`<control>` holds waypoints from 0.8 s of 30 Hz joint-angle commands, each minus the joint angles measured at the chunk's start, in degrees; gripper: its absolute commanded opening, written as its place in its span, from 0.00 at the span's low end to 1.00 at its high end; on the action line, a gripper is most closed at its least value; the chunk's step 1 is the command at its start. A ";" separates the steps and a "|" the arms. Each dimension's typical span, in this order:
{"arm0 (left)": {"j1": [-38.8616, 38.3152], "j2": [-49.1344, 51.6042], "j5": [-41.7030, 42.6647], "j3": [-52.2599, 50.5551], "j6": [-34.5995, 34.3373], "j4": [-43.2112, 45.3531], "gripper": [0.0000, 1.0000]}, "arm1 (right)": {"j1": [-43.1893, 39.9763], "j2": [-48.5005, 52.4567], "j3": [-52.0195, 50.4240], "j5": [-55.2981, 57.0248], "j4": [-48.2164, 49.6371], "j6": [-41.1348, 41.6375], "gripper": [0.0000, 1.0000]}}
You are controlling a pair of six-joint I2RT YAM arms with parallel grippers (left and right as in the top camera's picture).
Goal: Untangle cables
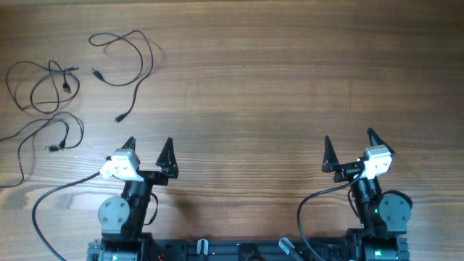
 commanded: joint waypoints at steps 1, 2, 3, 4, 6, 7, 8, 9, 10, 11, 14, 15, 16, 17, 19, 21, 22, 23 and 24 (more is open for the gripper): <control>-0.46 -0.52 0.55 -0.33 3.96 -1.31 1.00 | 0.24 -0.61 -0.15 0.76 0.26 0.37 1.00; -0.55 -0.52 1.05 -0.33 5.64 -1.27 1.00 | 0.24 -0.61 -0.15 0.76 0.26 0.37 1.00; -0.76 -0.52 1.22 -0.33 7.30 -1.27 1.00 | 0.24 -0.61 -0.15 0.76 0.26 0.35 1.00; -1.14 -0.52 1.27 -0.33 8.96 -1.27 1.00 | 0.24 -0.61 -0.15 0.76 0.26 0.35 1.00; -1.55 -0.52 1.88 -0.33 10.95 -1.25 1.00 | 0.24 -0.61 -0.15 0.76 0.26 0.35 1.00; -1.64 -0.52 2.32 -0.33 11.82 -1.25 1.00 | 0.24 -0.61 -0.15 0.76 0.26 0.35 1.00; -1.64 -0.52 2.40 -0.33 12.31 -1.22 1.00 | 0.24 -0.61 -0.15 0.76 0.26 0.35 1.00; -1.64 -0.52 2.43 -0.33 12.72 -1.25 1.00 | 0.24 -0.61 -0.15 0.76 0.26 0.35 1.00; -1.64 -0.52 2.62 -0.33 13.60 -1.22 1.00 | 0.24 -0.61 -0.15 0.76 0.26 0.35 1.00; -1.64 -0.52 2.60 -0.33 13.64 -1.22 1.00 | 0.24 -0.61 -0.15 0.76 0.26 0.35 1.00; -1.64 -0.52 2.69 -0.33 13.73 -1.22 1.00 | 0.24 -0.61 -0.15 0.76 0.26 0.35 1.00; -1.64 -0.52 2.71 -0.33 13.70 -1.22 1.00 | 0.24 -0.61 -0.15 0.76 0.26 0.37 1.00; -1.64 -0.52 2.73 -0.33 13.73 -1.20 1.00 | 0.24 -0.61 -0.15 0.76 0.26 0.37 1.00; -1.64 -0.52 2.78 -0.33 13.73 -1.20 1.00 | 0.24 -0.61 -0.15 0.76 0.26 0.35 1.00; -1.64 -0.52 2.89 -0.33 13.49 -1.20 1.00 | 0.24 -0.61 -0.15 0.76 0.26 0.37 1.00; -1.64 -0.52 2.51 -0.33 12.94 -1.22 1.00 | 0.24 -0.61 -0.15 0.76 0.26 0.35 1.00; -1.62 -0.52 1.62 -0.33 10.51 -1.27 1.00 | 0.24 -0.61 -0.15 0.76 0.26 0.35 1.00; -1.62 -0.52 1.40 -0.33 9.60 -1.29 1.00 | 0.24 -0.61 -0.15 0.76 0.26 0.37 1.00; -1.62 -0.52 1.40 -0.33 8.74 -1.27 1.00 | 0.24 -0.61 -0.15 0.76 0.26 0.35 1.00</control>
